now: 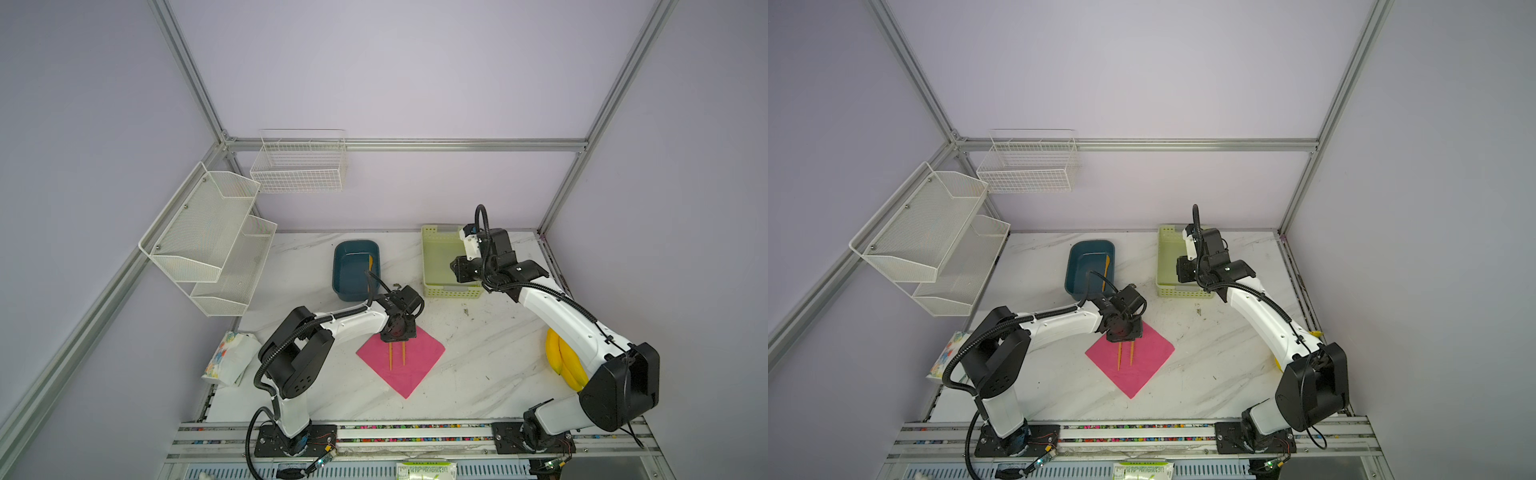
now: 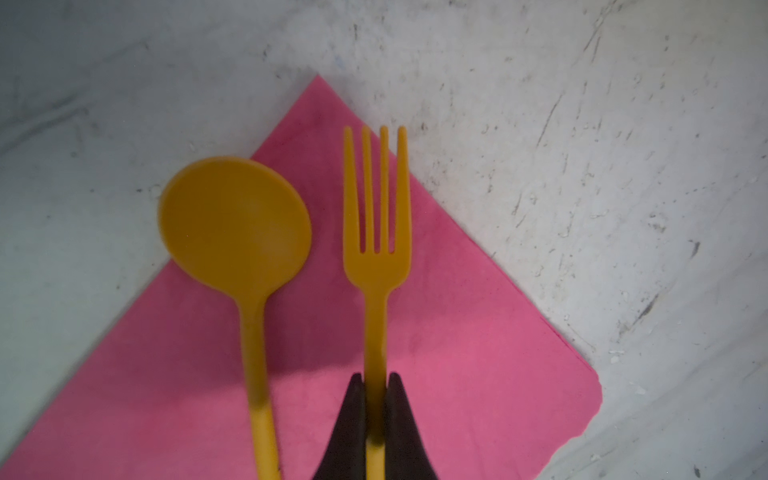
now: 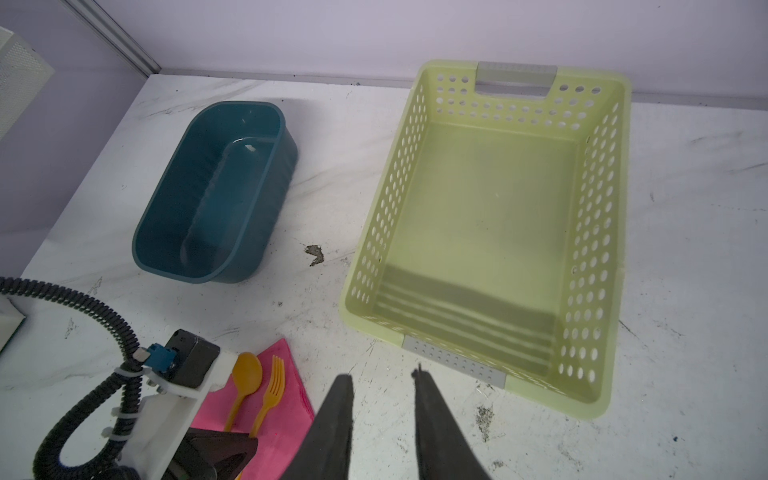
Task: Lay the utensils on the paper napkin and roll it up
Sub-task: 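Lower the fork onto the napkin next to the spoon with the left gripper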
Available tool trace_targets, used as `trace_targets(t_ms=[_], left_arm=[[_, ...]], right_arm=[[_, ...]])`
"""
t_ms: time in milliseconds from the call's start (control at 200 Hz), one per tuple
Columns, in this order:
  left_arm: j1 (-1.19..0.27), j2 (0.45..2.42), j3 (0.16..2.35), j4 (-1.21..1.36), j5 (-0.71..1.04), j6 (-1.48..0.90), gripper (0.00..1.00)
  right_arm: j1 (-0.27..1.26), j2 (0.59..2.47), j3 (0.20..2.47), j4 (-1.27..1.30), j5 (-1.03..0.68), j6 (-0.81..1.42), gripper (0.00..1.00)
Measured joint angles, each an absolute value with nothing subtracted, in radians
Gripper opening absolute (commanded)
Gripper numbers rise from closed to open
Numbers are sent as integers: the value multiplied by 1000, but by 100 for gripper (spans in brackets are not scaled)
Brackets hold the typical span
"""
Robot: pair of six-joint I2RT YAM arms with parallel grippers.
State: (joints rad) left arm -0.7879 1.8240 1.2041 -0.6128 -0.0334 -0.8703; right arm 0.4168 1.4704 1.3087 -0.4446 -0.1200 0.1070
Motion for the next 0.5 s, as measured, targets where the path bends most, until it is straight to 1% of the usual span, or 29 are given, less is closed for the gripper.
trace_targets(t_ms=[500], left_arm=[[-788, 1845, 1205, -619, -33, -848, 7]], right_arm=[[417, 1464, 1308, -445, -119, 107, 30]])
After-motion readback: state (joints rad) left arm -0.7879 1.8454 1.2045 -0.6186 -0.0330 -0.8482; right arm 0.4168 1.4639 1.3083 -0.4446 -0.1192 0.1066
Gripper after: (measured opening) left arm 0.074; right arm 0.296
